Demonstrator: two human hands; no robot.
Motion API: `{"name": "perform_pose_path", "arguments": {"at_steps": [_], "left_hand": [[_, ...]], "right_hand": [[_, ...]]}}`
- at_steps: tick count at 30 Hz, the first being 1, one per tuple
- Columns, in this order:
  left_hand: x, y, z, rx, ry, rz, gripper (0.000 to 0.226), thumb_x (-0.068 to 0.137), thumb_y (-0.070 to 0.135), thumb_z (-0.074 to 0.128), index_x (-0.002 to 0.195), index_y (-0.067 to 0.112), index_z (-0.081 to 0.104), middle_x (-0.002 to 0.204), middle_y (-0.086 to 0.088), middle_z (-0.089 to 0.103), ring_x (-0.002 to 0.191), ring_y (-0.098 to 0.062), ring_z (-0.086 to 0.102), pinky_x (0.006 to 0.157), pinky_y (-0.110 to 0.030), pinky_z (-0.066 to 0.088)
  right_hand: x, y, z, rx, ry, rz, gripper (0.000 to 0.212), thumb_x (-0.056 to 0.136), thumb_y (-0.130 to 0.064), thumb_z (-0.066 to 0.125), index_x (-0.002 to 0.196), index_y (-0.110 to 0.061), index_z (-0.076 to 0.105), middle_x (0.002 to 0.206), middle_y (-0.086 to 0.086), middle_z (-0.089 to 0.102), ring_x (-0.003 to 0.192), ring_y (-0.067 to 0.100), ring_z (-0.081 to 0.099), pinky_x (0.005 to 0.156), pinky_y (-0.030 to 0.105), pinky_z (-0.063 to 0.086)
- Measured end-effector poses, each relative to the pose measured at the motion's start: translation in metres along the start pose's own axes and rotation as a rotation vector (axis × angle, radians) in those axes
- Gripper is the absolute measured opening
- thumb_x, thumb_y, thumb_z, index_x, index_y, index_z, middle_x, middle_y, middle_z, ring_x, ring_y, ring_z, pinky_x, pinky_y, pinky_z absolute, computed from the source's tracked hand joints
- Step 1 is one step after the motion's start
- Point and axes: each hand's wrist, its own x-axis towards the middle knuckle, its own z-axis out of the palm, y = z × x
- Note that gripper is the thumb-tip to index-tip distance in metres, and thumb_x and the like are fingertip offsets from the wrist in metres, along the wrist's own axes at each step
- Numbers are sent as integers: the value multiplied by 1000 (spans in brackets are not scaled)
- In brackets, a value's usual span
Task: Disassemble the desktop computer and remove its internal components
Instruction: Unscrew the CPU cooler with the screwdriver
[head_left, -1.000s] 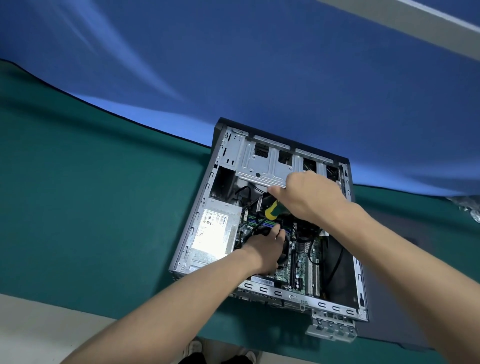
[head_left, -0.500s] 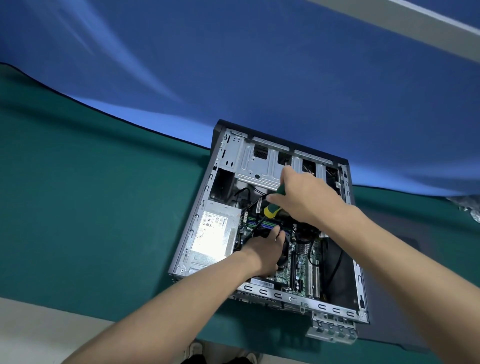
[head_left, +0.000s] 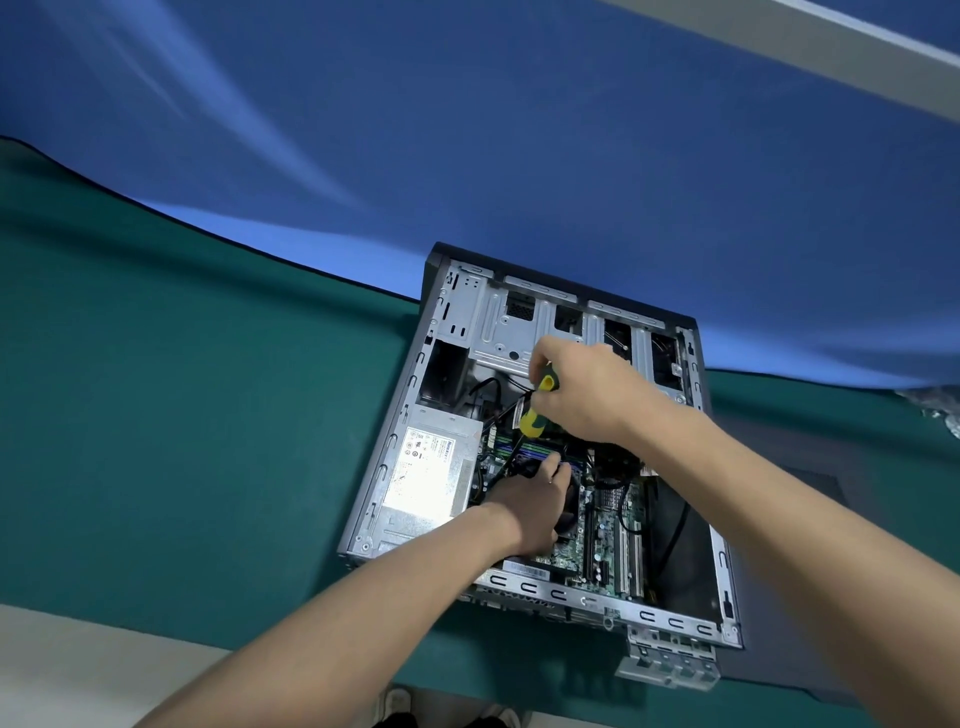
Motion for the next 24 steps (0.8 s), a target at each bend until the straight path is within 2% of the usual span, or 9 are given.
{"name": "perform_pose_path", "arguments": {"at_steps": [4, 7, 9, 13, 16, 18, 20, 22, 24], "left_hand": [[1, -1, 1, 7, 7, 10, 82, 90, 18, 59, 150, 11, 3, 158, -6, -10, 82, -34, 61, 64, -34, 48], [3, -1, 2, -3, -1, -6, 83, 91, 17, 58, 151, 11, 0, 158, -4, -13, 82, -31, 58, 65, -33, 47], [2, 0, 2, -16, -4, -7, 84, 91, 16, 58, 151, 11, 0, 158, -4, -13, 82, -31, 57, 65, -33, 46], [1, -1, 3, -59, 40, 24, 82, 87, 12, 62, 149, 13, 9, 158, -4, -6, 68, -26, 52, 62, -31, 45], [0, -1, 3, -50, 37, 17, 85, 88, 12, 60, 151, 11, 2, 158, -4, -10, 82, -29, 58, 67, -31, 46], [-1, -1, 3, -53, 36, 13, 85, 89, 13, 60, 151, 11, 1, 158, -5, -11, 91, -32, 60, 69, -31, 46], [-2, -1, 2, -65, 46, 20, 83, 88, 12, 61, 150, 11, 6, 159, -5, -6, 86, -31, 60, 68, -32, 47], [-1, -1, 2, -76, 55, 26, 78, 86, 11, 62, 148, 11, 14, 158, -7, 3, 82, -30, 61, 67, -33, 49], [-1, -1, 3, -71, 62, 25, 79, 87, 12, 62, 148, 12, 13, 158, -5, 3, 84, -31, 61, 68, -34, 48]], "right_hand": [[-4, 1, 1, -266, 102, 41, 32, 95, -41, 47, 87, -12, 36, 67, 2, 43, 71, 28, 49, 49, 30, 26], [-3, 0, -2, -88, -26, -78, 17, 89, -24, 54, 96, -12, 44, 86, 7, 52, 81, 29, 52, 58, 33, 37], [-5, -2, -5, -42, -82, -112, 18, 87, -20, 57, 101, -15, 47, 95, 6, 53, 85, 28, 54, 64, 33, 39], [-6, -8, -1, -249, -16, -6, 31, 96, -42, 45, 94, -12, 37, 76, 3, 47, 75, 27, 48, 54, 32, 32], [-4, -11, -3, -171, -74, -75, 15, 98, -23, 42, 99, -8, 40, 90, 10, 51, 79, 29, 49, 57, 32, 32], [-5, -12, -5, -114, -125, -113, 18, 96, -20, 45, 109, -8, 43, 96, 9, 50, 84, 30, 51, 64, 33, 36], [-6, -12, -3, -130, -74, -77, 23, 97, -27, 47, 106, -8, 38, 84, 7, 50, 78, 29, 51, 58, 33, 36], [-6, -12, 1, -247, 23, 16, 33, 97, -40, 45, 97, -11, 30, 69, 2, 44, 71, 28, 49, 47, 31, 28], [-5, -10, 3, -287, 68, -9, 27, 97, -34, 45, 96, -11, 30, 66, 2, 43, 70, 29, 50, 45, 30, 26]]}}
